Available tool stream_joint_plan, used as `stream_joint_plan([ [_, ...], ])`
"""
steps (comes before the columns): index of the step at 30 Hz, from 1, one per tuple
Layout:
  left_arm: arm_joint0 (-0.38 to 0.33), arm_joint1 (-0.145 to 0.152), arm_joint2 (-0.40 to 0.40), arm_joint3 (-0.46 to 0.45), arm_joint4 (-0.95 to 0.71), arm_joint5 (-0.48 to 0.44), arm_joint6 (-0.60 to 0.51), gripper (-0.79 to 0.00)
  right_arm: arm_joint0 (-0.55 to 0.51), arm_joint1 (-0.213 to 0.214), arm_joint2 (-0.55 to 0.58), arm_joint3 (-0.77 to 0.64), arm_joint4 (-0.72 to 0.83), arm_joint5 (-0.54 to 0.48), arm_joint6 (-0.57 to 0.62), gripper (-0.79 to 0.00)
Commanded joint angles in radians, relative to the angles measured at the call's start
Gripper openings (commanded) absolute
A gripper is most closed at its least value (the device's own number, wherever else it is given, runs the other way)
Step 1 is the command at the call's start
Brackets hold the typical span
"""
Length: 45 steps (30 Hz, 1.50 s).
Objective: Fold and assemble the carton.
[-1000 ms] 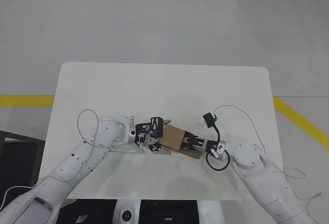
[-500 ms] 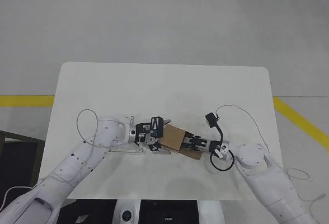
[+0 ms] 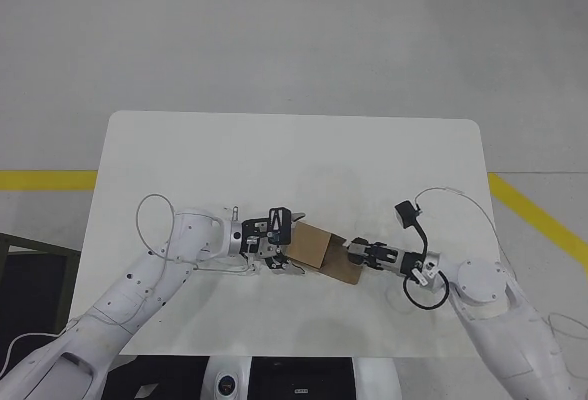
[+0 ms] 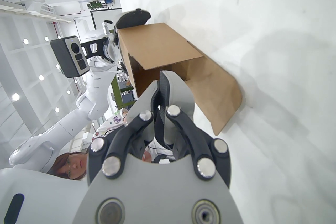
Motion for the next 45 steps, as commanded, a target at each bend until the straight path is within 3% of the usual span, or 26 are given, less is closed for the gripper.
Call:
stream_joint_plan([
  [1, 0.001, 0.000, -0.001, 0.000, 0.000, -0.002, 0.001, 0.000, 0.028, -0.003, -0.012, 0.027, -0.003, -0.022, -0.003, -0.785],
  [7, 0.004, 0.000, -0.006, -0.003, 0.002, -0.006, 0.002, 0.000, 0.112, -0.015, -0.056, 0.112, -0.015, -0.083, -0.001, -0.785],
  [12, 0.007, 0.001, -0.009, -0.008, 0.006, -0.010, 0.003, 0.000, 0.159, -0.018, -0.094, 0.144, -0.024, -0.120, 0.089, -0.785],
  [38, 0.008, -0.009, -0.002, -0.015, 0.005, -0.016, -0.005, 0.000, 0.180, -0.049, -0.210, 0.157, 0.059, -0.057, 0.052, -0.785],
  [45, 0.006, -0.012, 0.000, -0.013, 0.008, -0.018, -0.002, 0.000, 0.184, -0.038, -0.168, 0.162, 0.053, -0.063, 0.095, -0.785],
])
